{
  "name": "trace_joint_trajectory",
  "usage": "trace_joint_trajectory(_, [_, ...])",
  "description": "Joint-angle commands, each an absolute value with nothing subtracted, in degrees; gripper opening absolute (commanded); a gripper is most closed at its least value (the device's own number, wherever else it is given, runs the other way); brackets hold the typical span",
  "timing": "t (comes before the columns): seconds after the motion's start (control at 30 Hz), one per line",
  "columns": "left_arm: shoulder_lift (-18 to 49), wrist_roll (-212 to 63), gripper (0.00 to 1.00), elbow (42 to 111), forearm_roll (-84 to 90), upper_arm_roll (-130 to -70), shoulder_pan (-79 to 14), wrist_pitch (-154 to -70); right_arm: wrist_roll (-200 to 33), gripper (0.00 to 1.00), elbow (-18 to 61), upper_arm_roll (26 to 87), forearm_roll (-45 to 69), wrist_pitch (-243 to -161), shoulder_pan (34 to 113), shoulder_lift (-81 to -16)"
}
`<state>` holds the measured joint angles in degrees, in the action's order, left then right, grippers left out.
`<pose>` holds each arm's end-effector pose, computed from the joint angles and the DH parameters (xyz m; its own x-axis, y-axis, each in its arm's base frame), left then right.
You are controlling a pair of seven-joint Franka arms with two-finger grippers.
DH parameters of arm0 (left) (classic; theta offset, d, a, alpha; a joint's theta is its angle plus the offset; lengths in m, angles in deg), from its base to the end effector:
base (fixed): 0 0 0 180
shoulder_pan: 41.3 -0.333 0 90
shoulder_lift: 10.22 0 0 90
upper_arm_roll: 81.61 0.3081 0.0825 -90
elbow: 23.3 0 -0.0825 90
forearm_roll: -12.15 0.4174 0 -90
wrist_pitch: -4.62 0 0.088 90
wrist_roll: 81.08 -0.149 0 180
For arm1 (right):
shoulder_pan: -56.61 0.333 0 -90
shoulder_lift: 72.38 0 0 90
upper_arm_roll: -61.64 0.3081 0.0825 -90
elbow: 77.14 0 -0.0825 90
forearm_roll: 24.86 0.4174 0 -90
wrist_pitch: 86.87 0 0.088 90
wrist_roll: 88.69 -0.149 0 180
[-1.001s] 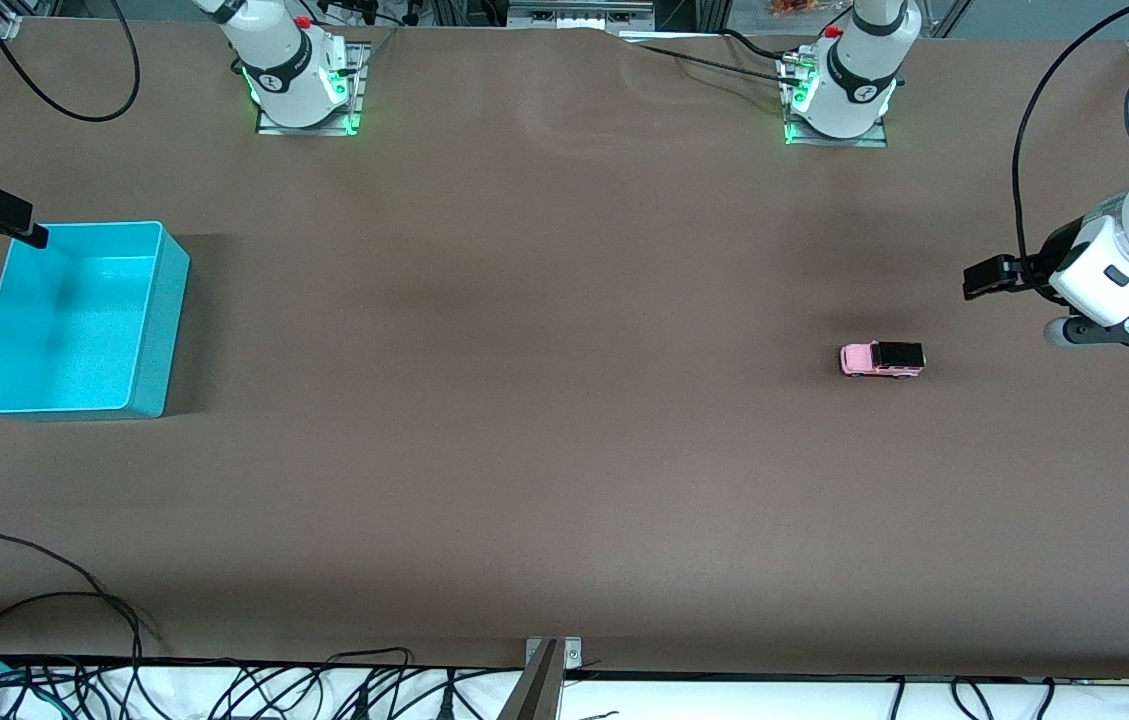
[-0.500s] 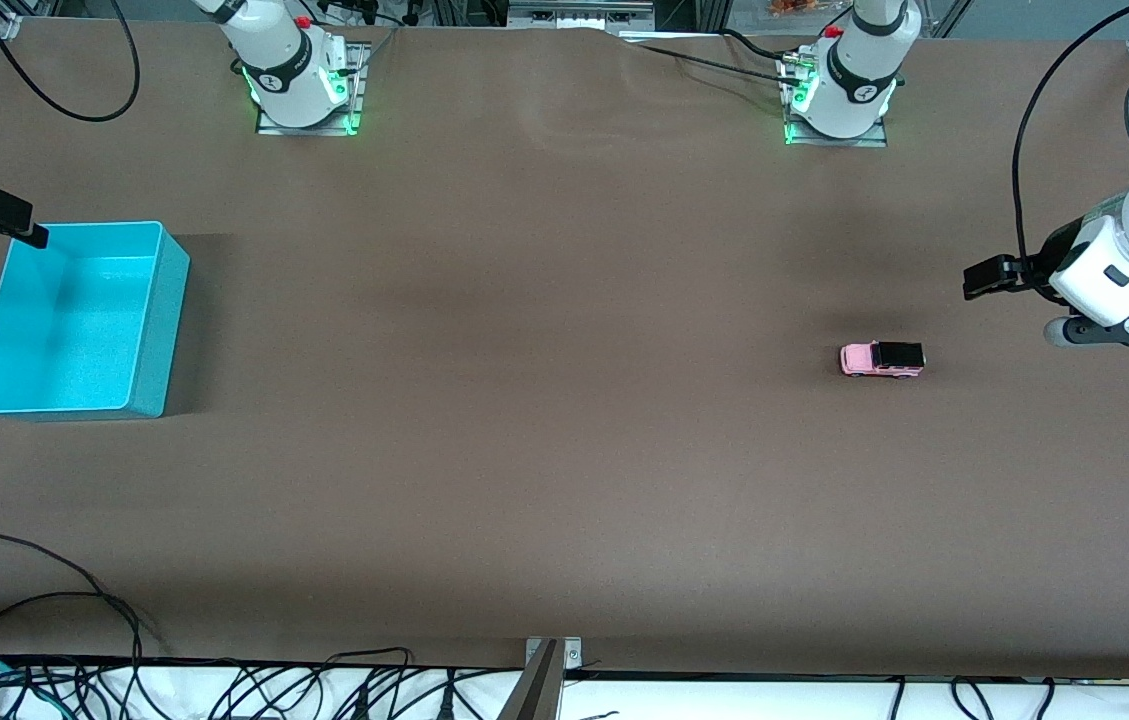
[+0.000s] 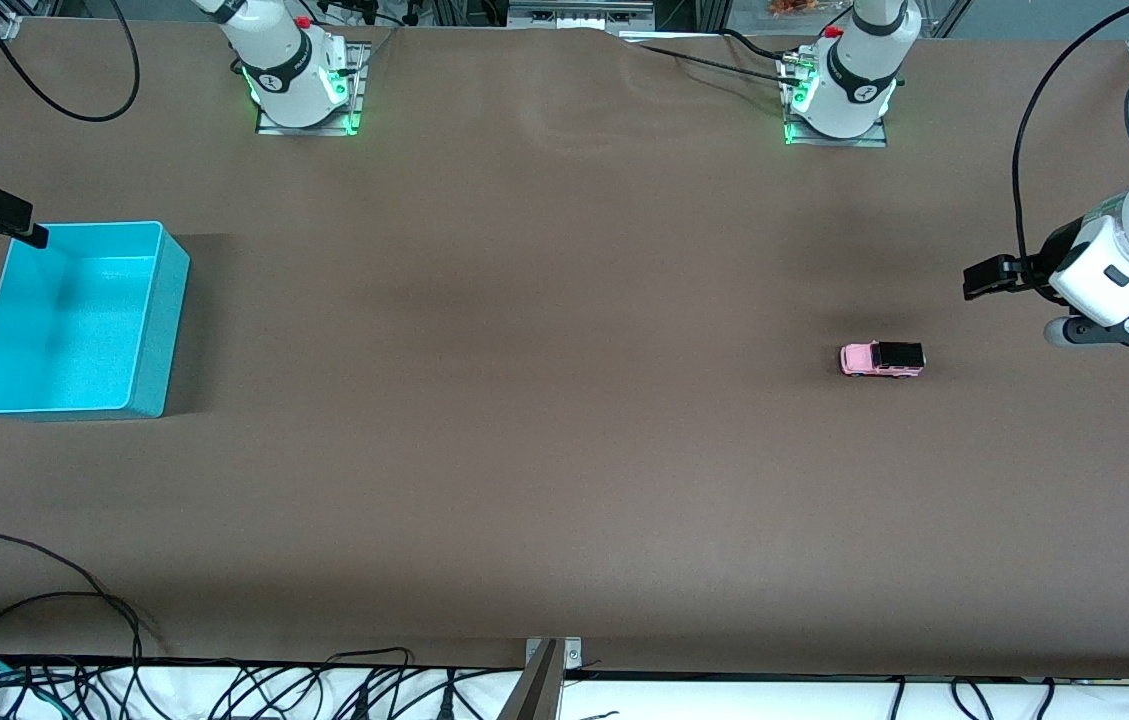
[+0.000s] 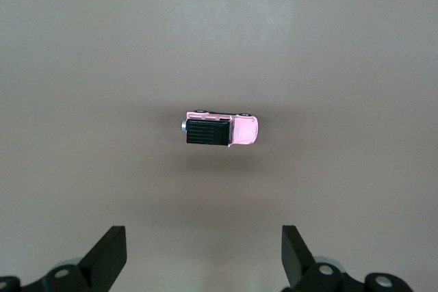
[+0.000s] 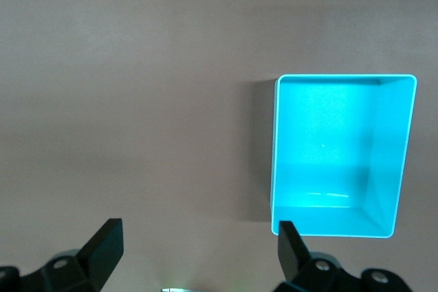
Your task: Wind and store pink jeep toy
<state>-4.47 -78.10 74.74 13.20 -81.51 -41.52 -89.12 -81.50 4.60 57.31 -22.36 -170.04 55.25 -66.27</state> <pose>0.5986 0.0059 0.4499 0.9833 0.0563 -0.1733 0.0524 -0.9983 -0.0270 0.6022 -0.0509 0.5733 0.9966 0.0313 -0.0761 0.0279 -0.9986 -0.0454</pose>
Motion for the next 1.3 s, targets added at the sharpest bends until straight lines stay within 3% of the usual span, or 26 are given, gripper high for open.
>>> trace_joint_trajectory(0.0, [-4.77, -79.14, 1.00, 74.96, 11.98, -81.61, -42.00, -89.07, -81.48, 1.00, 3.72, 57.25, -21.08, -169.57, 55.12, -66.32])
trace_joint_trajectory(0.5, [-4.24, -74.41, 1.00, 74.78, 12.07, -81.44, -42.18, -89.07, -81.57, 1.00, 3.72, 57.34, -21.09, -169.48, 55.12, -66.32])
trace_joint_trajectory(0.87, [-0.99, -51.22, 1.00, 74.70, 11.98, -81.44, -42.27, -89.33, -81.57, 1.00, 3.72, 57.34, -21.17, -169.48, 55.21, -66.32])
trace_joint_trajectory(1.27, [5.42, -15.18, 1.00, 75.75, 11.28, -81.44, -42.35, -98.29, -81.57, 1.00, 3.72, 57.42, -21.17, -169.48, 55.29, -66.32])
